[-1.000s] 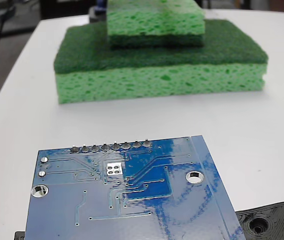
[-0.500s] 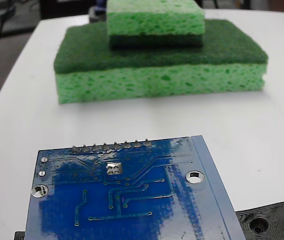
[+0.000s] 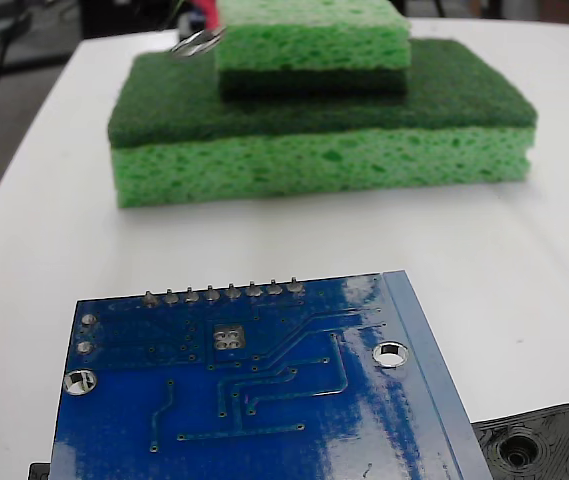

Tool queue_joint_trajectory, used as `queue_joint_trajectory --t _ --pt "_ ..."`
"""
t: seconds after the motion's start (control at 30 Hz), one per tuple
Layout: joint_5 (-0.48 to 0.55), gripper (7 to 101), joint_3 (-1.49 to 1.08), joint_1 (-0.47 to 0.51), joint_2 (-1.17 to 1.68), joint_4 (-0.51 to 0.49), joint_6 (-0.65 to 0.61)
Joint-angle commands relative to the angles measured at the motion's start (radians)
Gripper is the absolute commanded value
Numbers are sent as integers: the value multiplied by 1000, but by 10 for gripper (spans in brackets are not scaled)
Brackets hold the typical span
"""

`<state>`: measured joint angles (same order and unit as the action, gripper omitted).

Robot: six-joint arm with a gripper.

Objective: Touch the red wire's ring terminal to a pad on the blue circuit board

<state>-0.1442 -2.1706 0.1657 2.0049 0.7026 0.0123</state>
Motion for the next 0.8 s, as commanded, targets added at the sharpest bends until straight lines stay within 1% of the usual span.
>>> queue_joint_trajectory --t 0.03,0.13,0.43,0.6,0.8 --pt "-64 1003 5 -18 -8 0 15" --pt "-100 1003 5 -37 -21 5 38" --pt "-98 1003 71 -54 -118 25 74" --pt "-124 1003 141 -89 -186 61 91" --pt "-140 1003 133 -100 -186 67 109"
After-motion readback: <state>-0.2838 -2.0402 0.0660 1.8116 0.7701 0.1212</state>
